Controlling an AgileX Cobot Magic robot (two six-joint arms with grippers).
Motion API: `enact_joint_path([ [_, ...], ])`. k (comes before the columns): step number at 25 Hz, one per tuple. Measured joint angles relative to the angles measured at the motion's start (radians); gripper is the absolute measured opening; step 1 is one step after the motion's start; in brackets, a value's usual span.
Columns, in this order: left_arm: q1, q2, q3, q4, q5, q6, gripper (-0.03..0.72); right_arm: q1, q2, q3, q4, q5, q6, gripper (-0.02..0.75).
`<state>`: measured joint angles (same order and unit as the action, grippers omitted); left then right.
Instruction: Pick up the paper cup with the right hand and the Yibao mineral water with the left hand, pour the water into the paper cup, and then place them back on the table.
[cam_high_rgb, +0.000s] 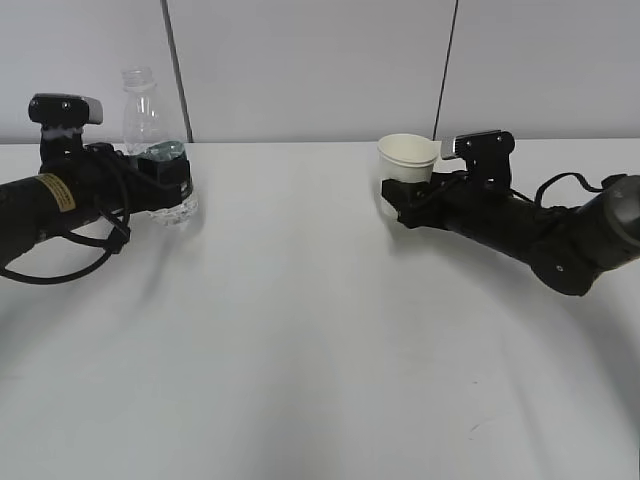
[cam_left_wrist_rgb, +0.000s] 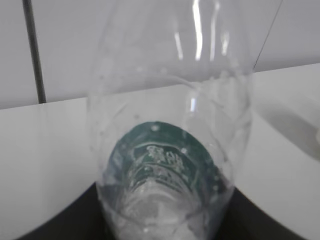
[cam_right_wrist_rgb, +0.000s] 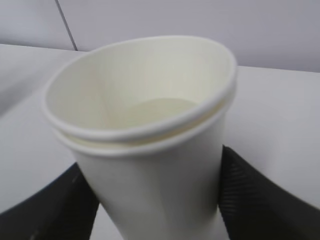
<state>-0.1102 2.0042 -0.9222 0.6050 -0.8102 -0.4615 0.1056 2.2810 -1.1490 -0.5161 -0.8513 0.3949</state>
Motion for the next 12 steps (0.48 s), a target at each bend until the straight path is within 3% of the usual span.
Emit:
enact_joint_path([
  [5,0.001,0.033,-0.001,-0.066,-0.066,0.043,0.319,0.000,0.002,0.000,0.053,-0.019,-0.049,0.532],
  [12,0.001,0.091,-0.001,-0.080,-0.122,0.073,0.319,0.000,0.042,0.000,0.064,-0.058,-0.062,0.532],
])
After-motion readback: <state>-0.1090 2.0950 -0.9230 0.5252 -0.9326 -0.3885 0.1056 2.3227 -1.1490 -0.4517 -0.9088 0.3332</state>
